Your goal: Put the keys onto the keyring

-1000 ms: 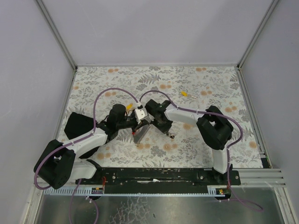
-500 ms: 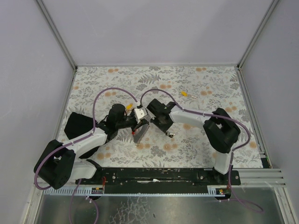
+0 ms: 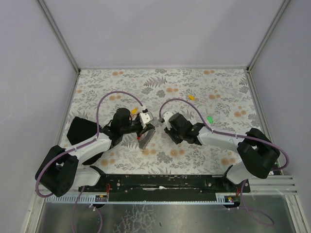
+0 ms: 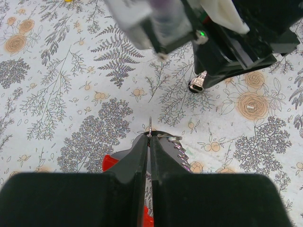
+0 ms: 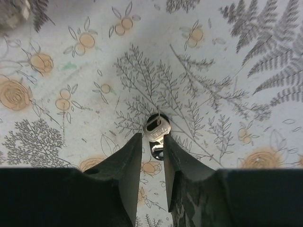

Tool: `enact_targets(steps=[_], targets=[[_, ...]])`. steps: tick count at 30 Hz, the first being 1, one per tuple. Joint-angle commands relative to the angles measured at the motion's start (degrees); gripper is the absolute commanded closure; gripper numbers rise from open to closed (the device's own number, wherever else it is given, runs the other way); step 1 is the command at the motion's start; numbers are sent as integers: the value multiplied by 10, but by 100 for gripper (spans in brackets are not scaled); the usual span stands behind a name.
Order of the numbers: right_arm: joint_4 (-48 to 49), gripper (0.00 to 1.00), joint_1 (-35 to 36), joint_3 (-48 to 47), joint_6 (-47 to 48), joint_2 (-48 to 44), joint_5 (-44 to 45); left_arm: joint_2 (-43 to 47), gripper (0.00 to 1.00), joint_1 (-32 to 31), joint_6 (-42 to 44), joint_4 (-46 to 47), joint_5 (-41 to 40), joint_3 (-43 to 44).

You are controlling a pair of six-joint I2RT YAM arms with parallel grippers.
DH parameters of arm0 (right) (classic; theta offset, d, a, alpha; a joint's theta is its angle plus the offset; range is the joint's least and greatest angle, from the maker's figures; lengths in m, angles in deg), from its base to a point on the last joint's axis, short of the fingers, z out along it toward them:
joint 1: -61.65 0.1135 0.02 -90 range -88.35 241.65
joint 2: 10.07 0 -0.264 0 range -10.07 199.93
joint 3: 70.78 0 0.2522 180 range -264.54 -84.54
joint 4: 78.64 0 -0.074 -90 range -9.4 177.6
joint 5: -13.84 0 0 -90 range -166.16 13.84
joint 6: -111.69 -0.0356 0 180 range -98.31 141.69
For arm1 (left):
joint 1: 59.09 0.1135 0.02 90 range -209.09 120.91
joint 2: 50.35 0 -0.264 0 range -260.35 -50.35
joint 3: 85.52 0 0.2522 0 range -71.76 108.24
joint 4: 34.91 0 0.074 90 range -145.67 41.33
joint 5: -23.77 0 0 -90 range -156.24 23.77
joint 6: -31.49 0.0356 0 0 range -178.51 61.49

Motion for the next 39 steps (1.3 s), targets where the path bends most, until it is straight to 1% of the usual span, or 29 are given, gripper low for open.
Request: enact_targets(steps=[1, 5, 10, 17, 39], targets=[[135, 68, 2, 68, -24, -36, -15, 6, 100, -1, -5, 41, 5, -1], [223, 67, 2, 131, -35, -63, -15, 4, 100, -1, -7, 41, 7, 0], [311, 66, 2, 179, -30, -83, 2, 2, 100, -1, -7, 41, 8, 1], [380, 70, 1, 206, -34, -65, 35, 4, 100, -1, -6, 41, 9, 0], [389, 77, 2, 212, -42, -11, 41, 4, 100, -1, -6, 39, 12, 0]])
